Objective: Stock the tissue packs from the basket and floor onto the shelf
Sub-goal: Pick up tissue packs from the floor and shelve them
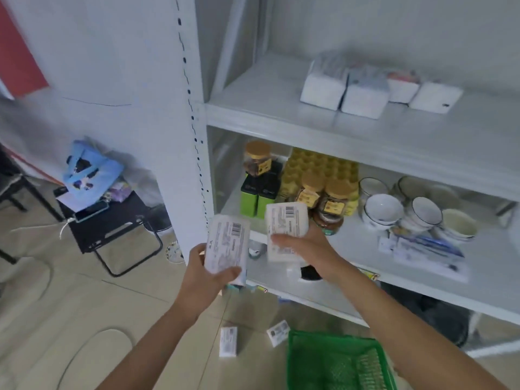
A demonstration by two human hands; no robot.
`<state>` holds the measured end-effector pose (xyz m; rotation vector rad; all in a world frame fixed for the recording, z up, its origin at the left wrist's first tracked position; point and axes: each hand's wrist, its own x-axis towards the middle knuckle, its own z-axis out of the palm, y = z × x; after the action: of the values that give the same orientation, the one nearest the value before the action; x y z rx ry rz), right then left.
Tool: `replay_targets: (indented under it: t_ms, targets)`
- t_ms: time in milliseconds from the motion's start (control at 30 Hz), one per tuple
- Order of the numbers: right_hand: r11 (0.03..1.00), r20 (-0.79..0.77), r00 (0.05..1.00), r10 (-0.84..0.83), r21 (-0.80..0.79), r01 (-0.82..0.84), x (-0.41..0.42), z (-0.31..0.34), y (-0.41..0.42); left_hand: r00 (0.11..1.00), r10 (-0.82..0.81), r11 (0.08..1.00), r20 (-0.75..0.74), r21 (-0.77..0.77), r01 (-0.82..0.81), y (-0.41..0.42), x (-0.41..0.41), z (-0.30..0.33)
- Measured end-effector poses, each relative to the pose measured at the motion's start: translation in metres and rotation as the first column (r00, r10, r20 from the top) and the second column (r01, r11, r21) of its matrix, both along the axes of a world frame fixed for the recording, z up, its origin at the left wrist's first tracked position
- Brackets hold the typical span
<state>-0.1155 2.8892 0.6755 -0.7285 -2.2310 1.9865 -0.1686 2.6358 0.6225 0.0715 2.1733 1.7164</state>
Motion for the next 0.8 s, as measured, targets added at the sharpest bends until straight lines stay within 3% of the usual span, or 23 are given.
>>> replay_targets:
  t_ms: [400,633,800]
  targets:
    - [0.958,-0.194,0.953,-0.232,0.125,0.259,0.071,0.177,0.133,0.93,-0.275,0.952,-0.243,0.069,0.3,0.135,-0.001,0.186]
    - [0.934,-0.227,0.935,-0.274,0.171,0.315,0.094,0.233,0.229,0.92,-0.381,0.907,-0.088,0.156,0.391,0.255,0.015,0.254]
    - [0.956,-0.113,0.951,-0.287,0.024,0.291,0.088,0.232,0.29,0.942,-0.331,0.935,-0.059,0.116,0.336,0.324,0.011,0.272]
